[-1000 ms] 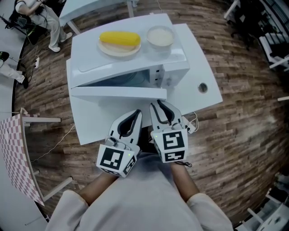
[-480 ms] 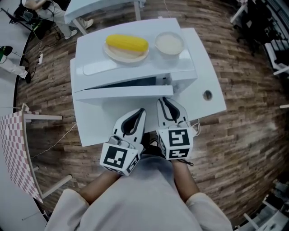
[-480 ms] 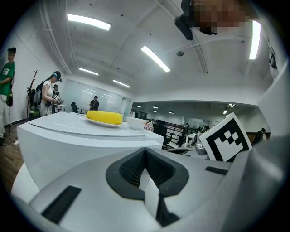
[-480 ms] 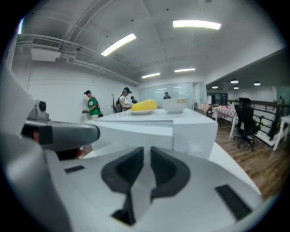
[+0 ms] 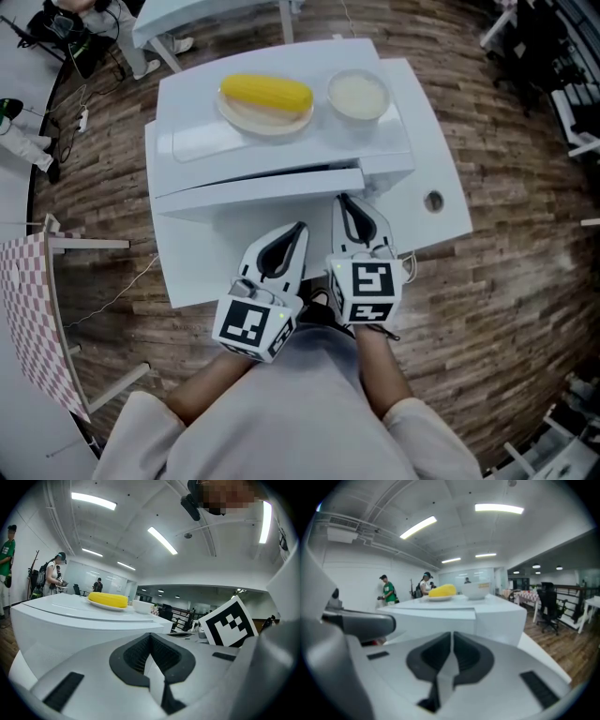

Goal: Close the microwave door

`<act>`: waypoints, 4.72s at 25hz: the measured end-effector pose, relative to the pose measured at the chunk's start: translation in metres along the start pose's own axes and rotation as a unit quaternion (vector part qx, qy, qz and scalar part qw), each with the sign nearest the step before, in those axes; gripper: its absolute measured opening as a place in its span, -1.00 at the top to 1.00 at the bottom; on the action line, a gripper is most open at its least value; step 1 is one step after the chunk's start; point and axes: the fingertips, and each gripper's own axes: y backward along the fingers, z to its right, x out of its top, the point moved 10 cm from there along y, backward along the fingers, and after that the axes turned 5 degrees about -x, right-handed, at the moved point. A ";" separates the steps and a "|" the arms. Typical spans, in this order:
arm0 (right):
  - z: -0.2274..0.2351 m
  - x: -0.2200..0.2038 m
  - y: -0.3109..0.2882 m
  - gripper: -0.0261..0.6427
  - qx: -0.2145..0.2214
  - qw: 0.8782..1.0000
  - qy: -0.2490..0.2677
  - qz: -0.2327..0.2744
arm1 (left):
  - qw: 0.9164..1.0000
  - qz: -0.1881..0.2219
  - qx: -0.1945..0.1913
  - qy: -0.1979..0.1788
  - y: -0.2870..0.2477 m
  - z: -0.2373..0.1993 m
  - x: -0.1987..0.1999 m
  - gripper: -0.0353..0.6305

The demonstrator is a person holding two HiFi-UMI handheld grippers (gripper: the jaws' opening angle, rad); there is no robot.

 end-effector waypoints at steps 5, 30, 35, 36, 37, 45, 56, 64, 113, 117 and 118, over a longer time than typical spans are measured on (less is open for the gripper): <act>-0.001 0.000 0.000 0.83 -0.009 1.000 -0.005 0.006 | 1.000 -0.002 0.003 0.009 0.001 -0.003 0.000 0.87; -0.003 0.001 -0.004 0.84 -0.022 1.000 -0.020 0.012 | 1.000 -0.015 -0.003 0.014 -0.011 -0.016 -0.005 0.87; -0.003 0.003 -0.008 0.84 -0.024 0.999 -0.021 0.012 | 1.000 -0.017 -0.003 0.015 -0.014 -0.019 -0.004 0.87; -0.003 0.004 -0.010 0.84 -0.024 0.999 -0.021 0.012 | 1.000 -0.017 -0.002 0.016 -0.014 -0.020 -0.004 0.87; -0.002 0.004 -0.011 0.84 -0.024 0.999 -0.022 0.012 | 1.000 -0.017 -0.002 0.016 -0.014 -0.021 -0.004 0.87; -0.001 0.006 -0.019 0.84 -0.019 0.999 -0.028 0.013 | 1.000 -0.015 0.003 0.019 -0.015 -0.025 -0.003 0.87; -0.008 0.007 -0.004 0.84 0.012 0.999 -0.021 0.021 | 1.000 -0.001 -0.008 0.026 -0.012 -0.018 -0.001 0.87; -0.017 0.021 0.033 0.84 0.030 0.998 -0.014 0.058 | 0.999 0.013 -0.012 0.027 0.004 -0.004 -0.003 0.87; -0.043 0.008 0.119 0.85 0.093 0.994 0.001 0.064 | 1.000 0.022 -0.004 0.006 0.045 0.045 -0.002 0.87; -0.046 0.008 0.120 0.85 0.096 0.993 0.000 0.062 | 1.000 0.024 -0.005 0.007 0.049 0.046 -0.004 0.87; -0.047 0.007 0.120 0.85 0.097 0.993 0.000 0.062 | 1.000 0.024 -0.004 0.008 0.050 0.046 -0.004 0.87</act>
